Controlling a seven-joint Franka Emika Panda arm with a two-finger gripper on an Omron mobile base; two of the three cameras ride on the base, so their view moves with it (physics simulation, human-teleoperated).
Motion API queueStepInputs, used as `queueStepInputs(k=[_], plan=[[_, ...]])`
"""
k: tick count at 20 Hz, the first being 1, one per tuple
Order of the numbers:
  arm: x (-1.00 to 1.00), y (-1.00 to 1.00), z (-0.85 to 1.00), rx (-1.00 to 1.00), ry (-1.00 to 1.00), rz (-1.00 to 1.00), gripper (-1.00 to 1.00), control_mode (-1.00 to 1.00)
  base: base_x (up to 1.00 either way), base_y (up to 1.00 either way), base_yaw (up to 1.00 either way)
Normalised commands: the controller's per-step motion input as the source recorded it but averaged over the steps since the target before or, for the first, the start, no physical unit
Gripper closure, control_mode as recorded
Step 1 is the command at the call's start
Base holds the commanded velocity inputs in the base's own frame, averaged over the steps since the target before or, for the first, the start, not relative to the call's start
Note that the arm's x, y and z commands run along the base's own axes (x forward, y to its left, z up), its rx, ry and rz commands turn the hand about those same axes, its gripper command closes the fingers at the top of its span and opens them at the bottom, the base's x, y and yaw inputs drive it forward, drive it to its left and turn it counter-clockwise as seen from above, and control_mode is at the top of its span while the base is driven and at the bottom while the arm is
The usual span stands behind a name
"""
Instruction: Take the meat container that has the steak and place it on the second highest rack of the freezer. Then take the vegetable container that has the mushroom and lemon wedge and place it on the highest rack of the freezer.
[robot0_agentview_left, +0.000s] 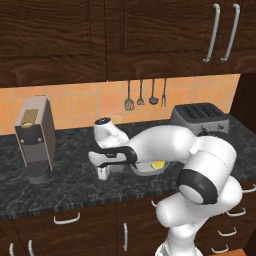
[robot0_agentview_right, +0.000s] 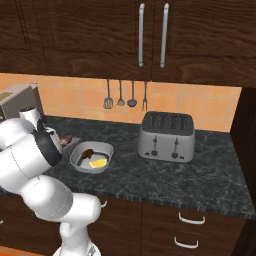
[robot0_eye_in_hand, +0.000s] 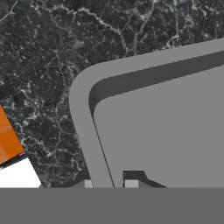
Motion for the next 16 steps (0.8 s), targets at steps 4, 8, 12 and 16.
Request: queueStepInputs(k=[4,8,12,16], plan=[[-0.14,0.00,0.82,-0.10,0.00,0.00,1.00,-1.00,0.00,0.00,0.00],[-0.29,0.00,0.75,-0.12,-0.05,0.06,1.00,-1.00,0.00,0.00,0.00],[-0.16,0.00,0.64,-0.11,0.00,0.11,1.00,-1.00,0.00,0.00,0.00],[-0.18,-0.03,0.61,-0.10,0.00,0.13,1.00,-1.00,0.00,0.00,0.00]])
